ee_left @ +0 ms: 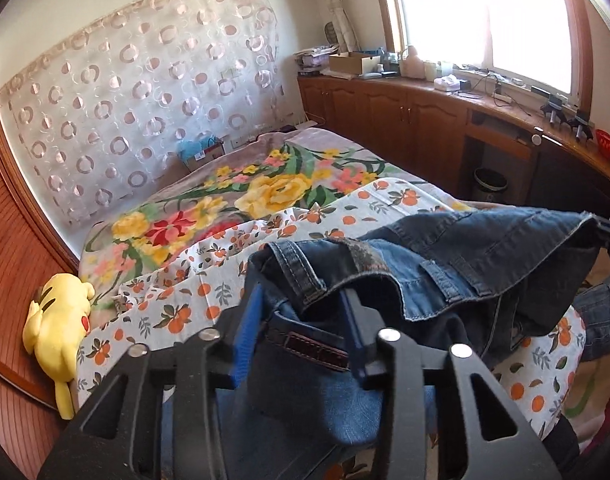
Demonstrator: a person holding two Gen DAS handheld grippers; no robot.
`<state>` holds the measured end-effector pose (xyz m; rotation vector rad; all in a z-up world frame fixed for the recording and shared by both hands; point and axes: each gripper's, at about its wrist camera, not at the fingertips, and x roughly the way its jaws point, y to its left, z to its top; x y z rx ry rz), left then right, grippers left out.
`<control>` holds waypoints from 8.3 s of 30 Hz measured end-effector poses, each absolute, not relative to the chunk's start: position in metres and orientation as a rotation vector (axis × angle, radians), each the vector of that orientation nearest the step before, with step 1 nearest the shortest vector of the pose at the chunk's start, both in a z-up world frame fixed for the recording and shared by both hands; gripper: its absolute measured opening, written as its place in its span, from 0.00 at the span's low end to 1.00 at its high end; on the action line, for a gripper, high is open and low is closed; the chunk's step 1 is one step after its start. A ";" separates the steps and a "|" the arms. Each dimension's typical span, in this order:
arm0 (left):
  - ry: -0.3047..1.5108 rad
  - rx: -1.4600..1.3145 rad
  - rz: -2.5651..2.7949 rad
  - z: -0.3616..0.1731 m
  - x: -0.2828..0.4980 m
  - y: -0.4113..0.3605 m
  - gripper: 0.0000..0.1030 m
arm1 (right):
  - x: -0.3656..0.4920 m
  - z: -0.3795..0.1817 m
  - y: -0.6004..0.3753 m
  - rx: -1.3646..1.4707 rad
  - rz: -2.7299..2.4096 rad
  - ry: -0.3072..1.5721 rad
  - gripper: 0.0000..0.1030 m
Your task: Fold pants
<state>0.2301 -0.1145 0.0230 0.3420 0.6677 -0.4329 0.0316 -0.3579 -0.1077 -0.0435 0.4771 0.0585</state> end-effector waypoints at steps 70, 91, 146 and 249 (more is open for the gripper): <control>0.844 0.184 -0.599 -0.083 0.085 -0.126 0.57 | 0.027 0.073 -0.377 -0.087 0.025 0.513 0.04; 0.729 0.154 -0.644 -0.033 0.095 -0.126 0.07 | 0.009 0.084 -0.386 -0.077 -0.015 0.425 0.04; 0.765 -0.059 -0.252 -0.023 0.144 0.095 0.08 | 0.168 0.172 -0.095 -0.333 0.388 0.526 0.03; 0.707 0.083 -0.251 -0.064 0.136 0.039 0.08 | 0.053 0.028 -0.229 -0.121 0.336 0.673 0.57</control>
